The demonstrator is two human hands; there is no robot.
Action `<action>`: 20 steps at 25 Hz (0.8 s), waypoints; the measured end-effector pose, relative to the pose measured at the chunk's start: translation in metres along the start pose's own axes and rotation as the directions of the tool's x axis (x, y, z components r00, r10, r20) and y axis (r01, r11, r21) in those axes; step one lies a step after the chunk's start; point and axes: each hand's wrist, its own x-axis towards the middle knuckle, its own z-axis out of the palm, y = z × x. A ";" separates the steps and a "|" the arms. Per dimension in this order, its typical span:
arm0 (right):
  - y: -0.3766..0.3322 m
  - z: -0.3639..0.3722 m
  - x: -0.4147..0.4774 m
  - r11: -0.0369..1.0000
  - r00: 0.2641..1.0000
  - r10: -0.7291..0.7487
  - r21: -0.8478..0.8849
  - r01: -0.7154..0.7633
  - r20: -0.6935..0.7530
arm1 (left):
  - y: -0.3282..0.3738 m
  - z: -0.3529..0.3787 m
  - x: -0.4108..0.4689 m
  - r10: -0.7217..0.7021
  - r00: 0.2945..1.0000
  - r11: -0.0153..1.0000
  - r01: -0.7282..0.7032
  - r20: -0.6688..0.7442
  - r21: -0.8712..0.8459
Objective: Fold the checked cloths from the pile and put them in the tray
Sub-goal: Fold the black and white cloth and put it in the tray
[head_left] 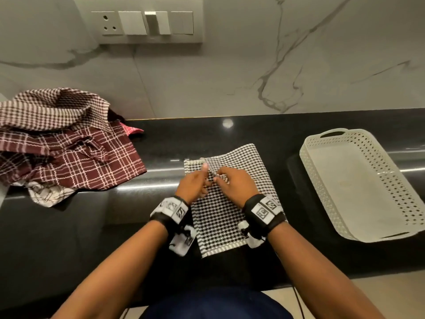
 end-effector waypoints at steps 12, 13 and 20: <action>0.002 0.044 -0.074 0.981 0.884 -0.113 -0.091 0.172 0.454 | -0.009 -0.053 0.075 0.020 0.990 0.953 0.023 -0.140 0.302; 0.001 0.042 -0.077 0.973 0.881 -0.155 -0.083 0.214 0.447 | -0.010 -0.055 0.075 0.017 0.990 0.961 0.022 -0.138 0.276; -0.014 0.052 -0.085 0.932 0.857 -0.279 -0.091 0.350 0.433 | -0.015 -0.067 0.076 -0.015 0.984 0.995 0.032 -0.176 0.097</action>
